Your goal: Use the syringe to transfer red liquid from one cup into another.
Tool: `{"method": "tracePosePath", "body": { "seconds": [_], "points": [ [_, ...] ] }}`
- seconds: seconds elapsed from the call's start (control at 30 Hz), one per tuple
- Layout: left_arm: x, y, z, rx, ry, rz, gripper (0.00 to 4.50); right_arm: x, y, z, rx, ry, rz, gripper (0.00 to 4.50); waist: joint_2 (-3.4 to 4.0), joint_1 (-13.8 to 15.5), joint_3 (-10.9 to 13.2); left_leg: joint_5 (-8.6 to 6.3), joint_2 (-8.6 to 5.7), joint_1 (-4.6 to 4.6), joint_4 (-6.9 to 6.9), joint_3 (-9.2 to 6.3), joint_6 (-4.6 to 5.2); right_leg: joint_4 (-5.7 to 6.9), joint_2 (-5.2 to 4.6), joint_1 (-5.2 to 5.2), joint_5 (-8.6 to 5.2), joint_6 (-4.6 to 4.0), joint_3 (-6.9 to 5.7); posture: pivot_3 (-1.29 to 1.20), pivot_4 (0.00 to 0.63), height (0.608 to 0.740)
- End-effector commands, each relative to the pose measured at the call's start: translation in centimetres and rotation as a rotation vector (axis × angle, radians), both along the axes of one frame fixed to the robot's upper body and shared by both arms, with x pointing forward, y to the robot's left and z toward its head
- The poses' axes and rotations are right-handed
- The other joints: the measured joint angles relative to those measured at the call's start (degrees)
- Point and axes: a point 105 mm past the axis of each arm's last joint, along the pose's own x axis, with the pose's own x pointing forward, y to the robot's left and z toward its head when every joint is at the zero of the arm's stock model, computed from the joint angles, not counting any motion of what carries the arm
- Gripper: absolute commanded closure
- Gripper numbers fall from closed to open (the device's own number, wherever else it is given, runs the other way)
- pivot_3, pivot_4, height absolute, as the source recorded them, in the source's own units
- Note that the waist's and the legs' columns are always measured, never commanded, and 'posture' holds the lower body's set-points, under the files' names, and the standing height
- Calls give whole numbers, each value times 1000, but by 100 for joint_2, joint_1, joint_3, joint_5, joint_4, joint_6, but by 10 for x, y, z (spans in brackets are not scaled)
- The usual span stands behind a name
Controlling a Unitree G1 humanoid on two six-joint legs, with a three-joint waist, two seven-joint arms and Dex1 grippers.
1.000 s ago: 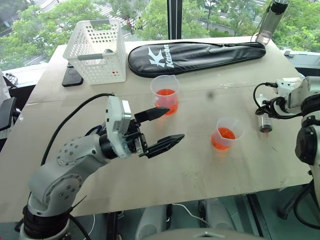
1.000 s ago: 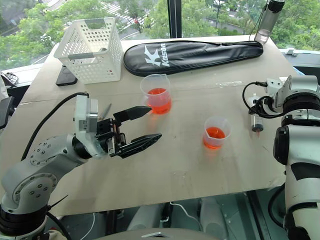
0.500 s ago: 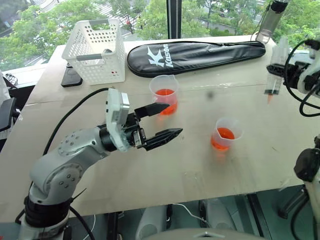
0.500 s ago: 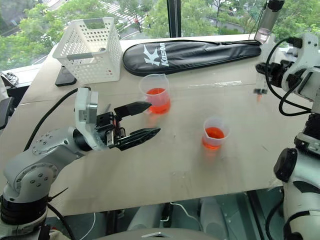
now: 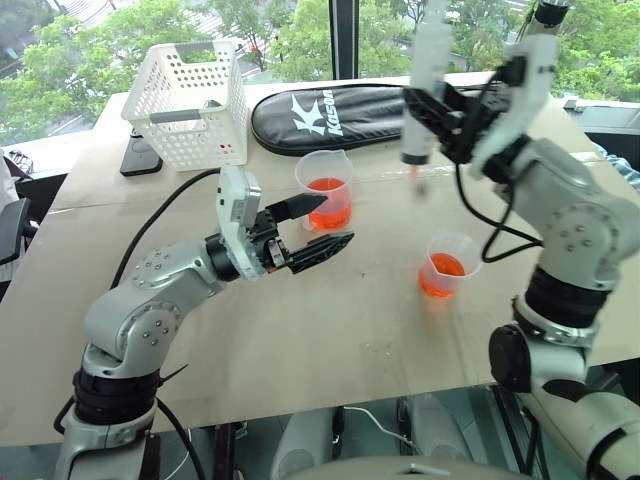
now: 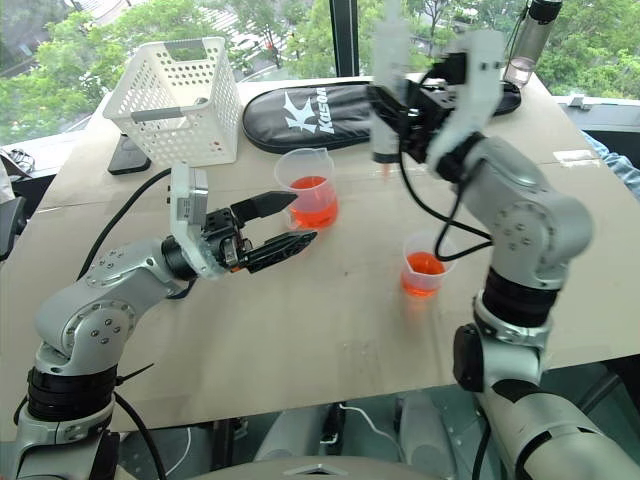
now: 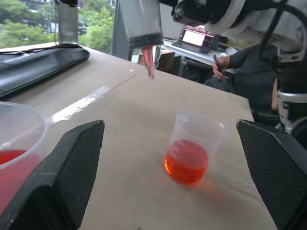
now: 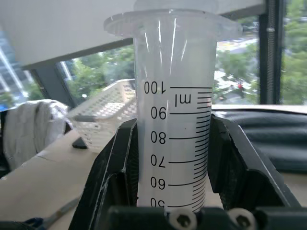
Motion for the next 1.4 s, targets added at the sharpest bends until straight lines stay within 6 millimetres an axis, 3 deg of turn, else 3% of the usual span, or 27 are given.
{"method": "tracePosePath", "body": {
  "seconds": [0.03,0.3,0.6,0.87,1.03,1.4],
  "points": [
    [8,18,9,-7,-64,116,0,-6,21,31,54,-127,38,2996,1,7,0,0,1,0,0,-2,-1,0,0,0,0,0,-2,0,150,724],
    [11,35,6,-36,-78,262,0,-13,56,45,247,47,206,2998,0,24,0,-2,-1,-1,-1,-7,-8,-4,-3,0,0,-1,-3,0,150,724],
    [23,52,5,-56,-91,391,0,15,84,41,177,-120,33,2998,0,-28,0,0,-3,2,-11,-4,-14,-1,0,-7,0,-1,-2,0,150,724],
    [27,60,4,-57,-97,439,0,23,120,21,184,-160,11,3001,-1,-102,0,10,-2,0,-38,-4,-31,-2,1,-24,0,-2,1,0,150,724],
    [27,68,6,-57,-115,488,0,34,134,-3,127,-203,-44,3001,-1,-136,0,13,-1,3,-48,-4,-36,-2,1,-27,0,-2,4,0,150,724],
    [31,81,15,-67,-149,581,0,21,164,-26,102,-197,51,3002,-2,-134,0,23,0,5,-84,-3,-52,-3,1,-45,0,-4,11,0,150,724]
  ]
}}
